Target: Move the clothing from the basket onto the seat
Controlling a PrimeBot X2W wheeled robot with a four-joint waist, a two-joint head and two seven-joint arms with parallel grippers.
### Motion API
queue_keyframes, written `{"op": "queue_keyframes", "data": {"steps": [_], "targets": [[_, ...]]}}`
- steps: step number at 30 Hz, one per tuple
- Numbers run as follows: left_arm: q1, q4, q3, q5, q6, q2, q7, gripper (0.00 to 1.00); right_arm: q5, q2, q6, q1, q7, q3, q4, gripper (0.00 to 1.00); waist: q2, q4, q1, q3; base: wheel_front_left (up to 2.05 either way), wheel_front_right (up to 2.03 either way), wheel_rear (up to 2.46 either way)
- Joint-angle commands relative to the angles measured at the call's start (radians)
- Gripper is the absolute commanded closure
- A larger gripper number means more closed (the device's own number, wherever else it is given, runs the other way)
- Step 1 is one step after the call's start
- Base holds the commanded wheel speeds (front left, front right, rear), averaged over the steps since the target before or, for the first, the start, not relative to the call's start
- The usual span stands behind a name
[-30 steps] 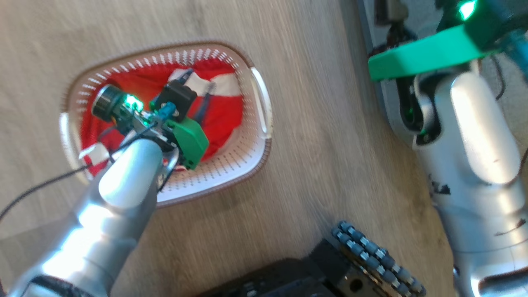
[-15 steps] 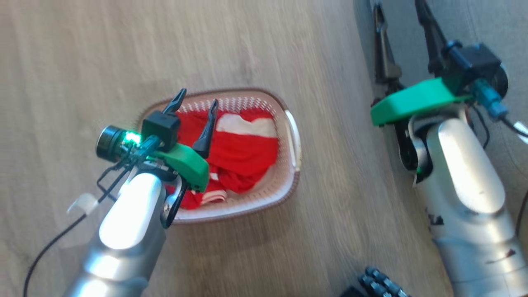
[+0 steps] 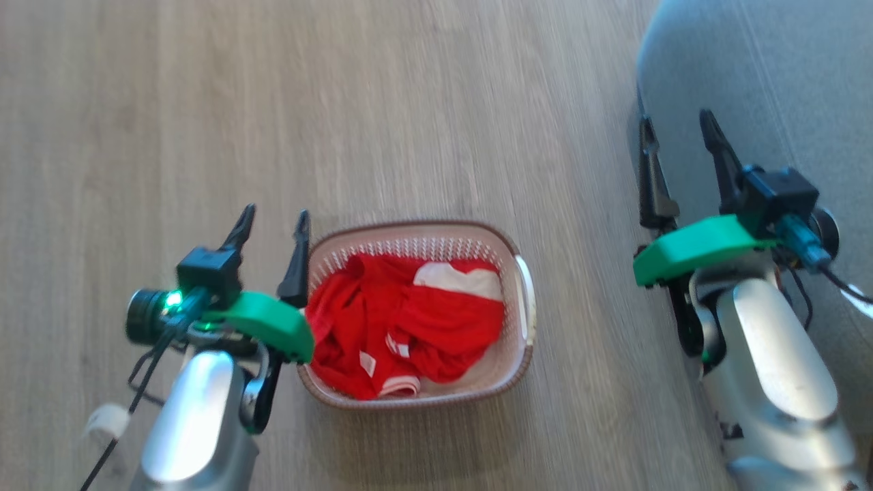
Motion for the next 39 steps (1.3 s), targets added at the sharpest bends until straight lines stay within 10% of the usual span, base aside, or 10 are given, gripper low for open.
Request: {"op": "queue_keyframes", "data": {"steps": [1,20,39], "targets": [[0.006,-0.044,0.047,0.011,0.008,0.004,-0.005,0.00,-0.002,0.003,0.002,0.010,-0.005,0.006,-0.033,0.00,-0.0001,0.028,0.0001,-0.046,0.00,0.00,0.00],[0.213,-0.199,0.274,0.087,-0.005,-0.004,-0.005,0.00,-0.005,0.014,0.002,0.216,-0.005,-0.056,-0.057,0.00,-0.0001,0.050,0.0001,-0.247,0.00,0.00,0.00],[0.230,-0.166,0.201,0.074,-0.016,-0.006,-0.005,0.00,-0.010,0.017,0.002,0.185,-0.005,-0.055,-0.085,0.00,-0.0001,0.044,0.0001,-0.165,0.00,0.00,0.00]]}}
